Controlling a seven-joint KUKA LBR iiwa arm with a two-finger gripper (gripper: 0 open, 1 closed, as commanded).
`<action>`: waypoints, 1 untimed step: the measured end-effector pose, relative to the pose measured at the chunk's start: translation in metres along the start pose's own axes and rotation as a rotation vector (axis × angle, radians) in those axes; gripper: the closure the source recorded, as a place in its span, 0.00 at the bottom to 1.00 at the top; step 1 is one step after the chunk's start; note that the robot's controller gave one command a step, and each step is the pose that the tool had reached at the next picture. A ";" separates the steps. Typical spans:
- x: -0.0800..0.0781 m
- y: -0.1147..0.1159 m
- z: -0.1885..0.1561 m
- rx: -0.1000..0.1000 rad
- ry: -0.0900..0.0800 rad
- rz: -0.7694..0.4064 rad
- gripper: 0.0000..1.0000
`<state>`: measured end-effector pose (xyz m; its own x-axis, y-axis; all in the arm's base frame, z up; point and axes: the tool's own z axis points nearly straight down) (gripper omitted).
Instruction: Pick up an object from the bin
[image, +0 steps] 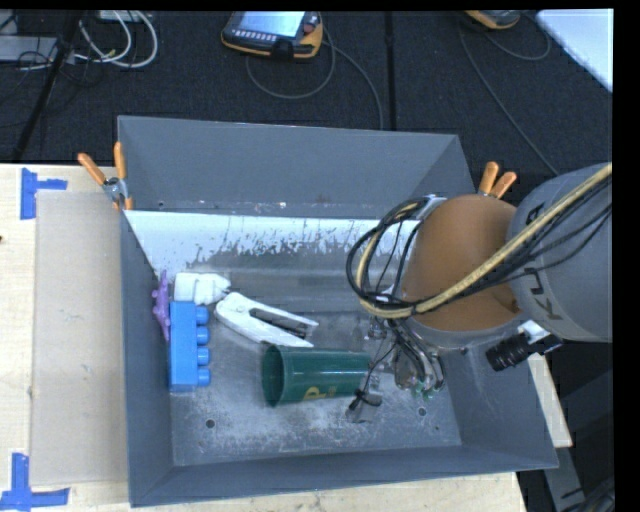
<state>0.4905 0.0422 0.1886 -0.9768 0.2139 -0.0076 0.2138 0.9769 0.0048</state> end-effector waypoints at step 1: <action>-0.028 0.004 0.045 -0.003 -0.008 -0.044 0.00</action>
Offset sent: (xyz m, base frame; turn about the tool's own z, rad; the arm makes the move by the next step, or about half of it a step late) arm 0.0389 -0.0005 -0.0943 0.0064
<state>0.5196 0.0404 0.1435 -0.9852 0.1709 -0.0154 0.1708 0.9853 0.0073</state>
